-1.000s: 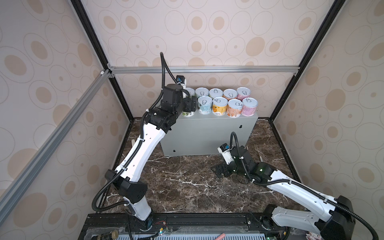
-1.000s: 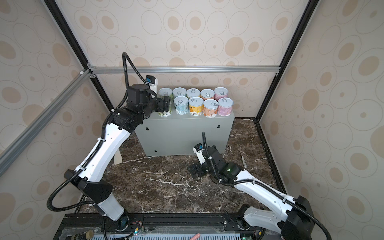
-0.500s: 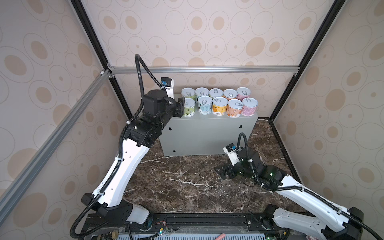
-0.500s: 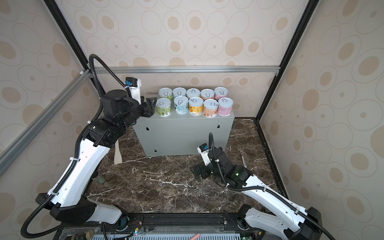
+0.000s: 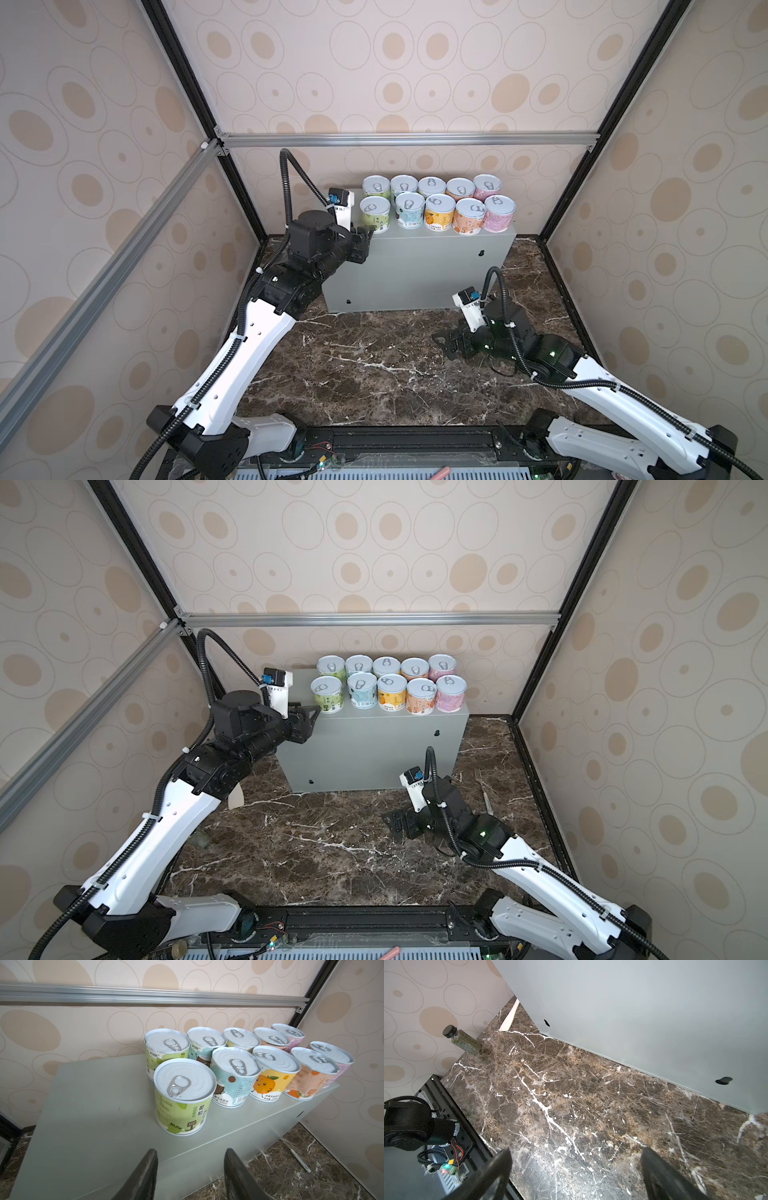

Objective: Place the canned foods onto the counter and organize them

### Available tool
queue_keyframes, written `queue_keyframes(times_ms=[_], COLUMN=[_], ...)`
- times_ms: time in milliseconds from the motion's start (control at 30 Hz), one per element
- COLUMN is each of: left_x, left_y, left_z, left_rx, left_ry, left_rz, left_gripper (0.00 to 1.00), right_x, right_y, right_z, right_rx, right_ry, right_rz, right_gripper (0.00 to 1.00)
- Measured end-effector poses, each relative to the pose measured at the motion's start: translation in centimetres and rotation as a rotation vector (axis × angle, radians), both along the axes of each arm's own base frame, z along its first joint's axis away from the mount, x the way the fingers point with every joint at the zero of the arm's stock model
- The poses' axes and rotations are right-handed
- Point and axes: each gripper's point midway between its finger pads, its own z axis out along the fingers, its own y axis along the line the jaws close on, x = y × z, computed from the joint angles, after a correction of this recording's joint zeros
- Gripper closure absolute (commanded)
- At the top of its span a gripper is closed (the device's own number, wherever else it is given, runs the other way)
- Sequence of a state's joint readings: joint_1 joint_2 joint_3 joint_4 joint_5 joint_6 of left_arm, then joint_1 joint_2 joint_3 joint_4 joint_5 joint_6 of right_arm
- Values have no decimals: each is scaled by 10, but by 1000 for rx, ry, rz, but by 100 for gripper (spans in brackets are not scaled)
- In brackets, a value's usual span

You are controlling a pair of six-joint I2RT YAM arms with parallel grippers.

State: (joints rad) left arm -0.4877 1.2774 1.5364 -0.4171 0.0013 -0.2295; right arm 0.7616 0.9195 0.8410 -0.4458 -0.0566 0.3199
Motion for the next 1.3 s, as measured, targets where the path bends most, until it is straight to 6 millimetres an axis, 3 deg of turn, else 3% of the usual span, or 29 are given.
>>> queue_keyframes(times_ms=[267, 667, 1300], left_x=[4, 28, 54], left_y=[-3, -13, -27], left_z=[3, -26, -36], left_rx=[-27, -3, -3], left_ry=[-10, 55, 64], left_rz=[-22, -29, -39], left_gripper=[52, 55, 56], right_x=[0, 1, 8], right_y=[0, 1, 5], right_z=[0, -2, -19], right_rx=[3, -11, -68], right_ry=[3, -2, 7], right_rz=[-2, 5, 21], right_gripper=[1, 1, 1])
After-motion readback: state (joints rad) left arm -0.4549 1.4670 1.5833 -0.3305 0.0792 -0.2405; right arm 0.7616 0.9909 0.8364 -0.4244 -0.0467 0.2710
